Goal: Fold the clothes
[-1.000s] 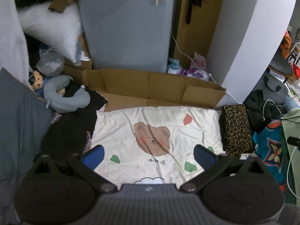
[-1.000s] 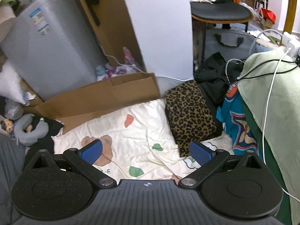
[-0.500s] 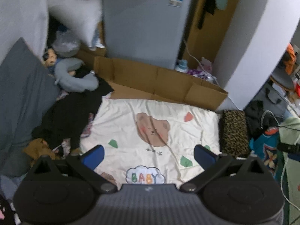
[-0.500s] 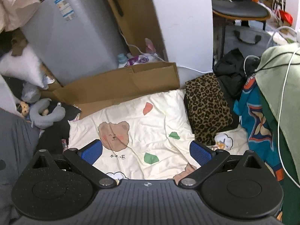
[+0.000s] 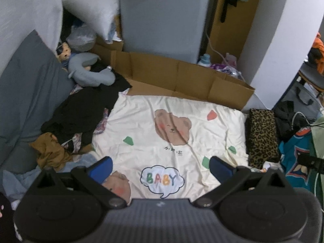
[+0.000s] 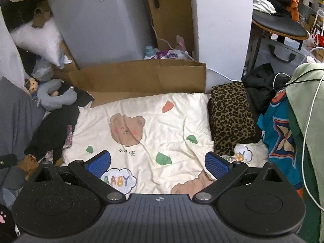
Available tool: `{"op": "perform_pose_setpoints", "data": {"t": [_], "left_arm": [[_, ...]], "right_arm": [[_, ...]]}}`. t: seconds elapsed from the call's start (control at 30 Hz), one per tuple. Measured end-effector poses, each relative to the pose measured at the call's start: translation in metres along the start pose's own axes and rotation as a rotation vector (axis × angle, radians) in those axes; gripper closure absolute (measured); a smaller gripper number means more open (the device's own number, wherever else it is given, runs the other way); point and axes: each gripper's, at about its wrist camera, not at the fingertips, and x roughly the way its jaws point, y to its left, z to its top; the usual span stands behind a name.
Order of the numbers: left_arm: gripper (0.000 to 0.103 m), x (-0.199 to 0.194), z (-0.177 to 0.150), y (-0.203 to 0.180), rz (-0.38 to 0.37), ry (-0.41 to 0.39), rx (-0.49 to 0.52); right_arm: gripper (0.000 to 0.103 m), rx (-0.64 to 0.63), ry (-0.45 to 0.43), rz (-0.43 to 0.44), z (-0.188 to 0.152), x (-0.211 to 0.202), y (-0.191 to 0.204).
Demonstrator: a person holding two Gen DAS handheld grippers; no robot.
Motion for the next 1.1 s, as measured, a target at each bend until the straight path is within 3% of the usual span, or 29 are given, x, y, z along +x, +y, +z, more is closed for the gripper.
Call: {"op": "perform_pose_setpoints", "data": {"t": [0.2,0.67,1.1], "left_arm": [[0.000,0.006,-0.020,-0.010,0.031,-0.013,-0.015],[0.000,0.028,-0.048,-0.020,0.061,-0.053,-0.096],[0.000,0.049,-0.059,-0.041,0.178,-0.015,-0.050]], "right_arm": [[0.001,0.006,-0.007,0.058,-0.013,0.000,-0.003],[0.001,-0.084,0.005,0.077,-0.022,0.007,-0.008],[0.001,-0.162,0.016,0.097,-0.027,0.018,-0.022]]}}
